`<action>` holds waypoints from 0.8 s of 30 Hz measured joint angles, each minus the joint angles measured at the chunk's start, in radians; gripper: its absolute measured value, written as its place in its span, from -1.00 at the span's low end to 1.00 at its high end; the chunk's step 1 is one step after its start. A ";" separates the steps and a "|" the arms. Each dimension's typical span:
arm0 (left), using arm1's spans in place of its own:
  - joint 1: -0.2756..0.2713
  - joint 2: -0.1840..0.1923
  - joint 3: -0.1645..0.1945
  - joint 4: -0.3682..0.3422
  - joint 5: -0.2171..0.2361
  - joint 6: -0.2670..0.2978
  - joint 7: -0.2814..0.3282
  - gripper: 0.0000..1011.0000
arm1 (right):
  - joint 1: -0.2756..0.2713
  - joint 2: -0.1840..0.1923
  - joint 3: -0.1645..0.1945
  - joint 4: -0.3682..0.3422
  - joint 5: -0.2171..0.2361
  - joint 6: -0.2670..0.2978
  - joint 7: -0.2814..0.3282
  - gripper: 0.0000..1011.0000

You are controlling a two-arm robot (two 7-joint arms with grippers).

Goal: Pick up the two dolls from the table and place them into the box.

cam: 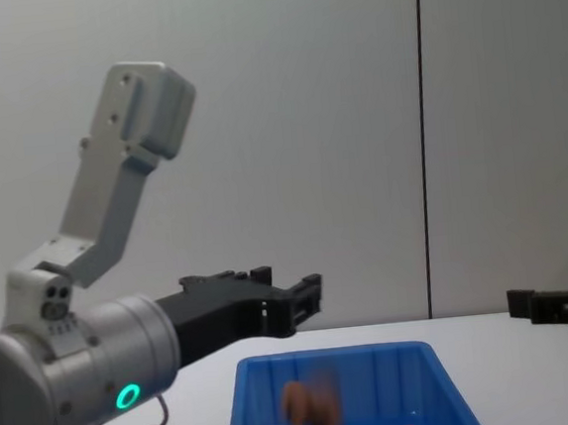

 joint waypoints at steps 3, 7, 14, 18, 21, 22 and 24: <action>-0.009 -0.011 0.005 0.013 0.007 0.000 -0.007 0.16 | 0.000 0.000 0.000 0.000 0.000 0.000 0.000 0.98; -0.017 -0.021 0.009 0.024 0.021 -0.002 -0.010 0.39 | 0.000 0.000 0.000 0.000 0.000 0.000 0.000 0.98; -0.021 -0.024 0.008 0.028 0.045 -0.026 0.002 0.82 | 0.000 0.000 0.000 0.000 0.000 0.000 0.000 0.98; -0.022 -0.023 0.006 0.027 0.056 -0.038 0.011 0.97 | 0.000 0.000 0.000 0.000 0.000 0.000 0.000 0.98; -0.022 -0.023 0.004 0.027 0.061 -0.043 0.015 0.98 | 0.000 0.000 0.000 0.000 0.000 0.000 0.000 0.98; -0.022 -0.022 0.003 0.026 0.064 -0.046 0.018 0.98 | 0.000 0.000 0.000 0.000 0.000 0.000 0.000 0.98; -0.022 -0.022 0.002 0.025 0.068 -0.049 0.020 0.98 | 0.000 0.000 0.000 0.000 0.000 0.000 0.000 0.98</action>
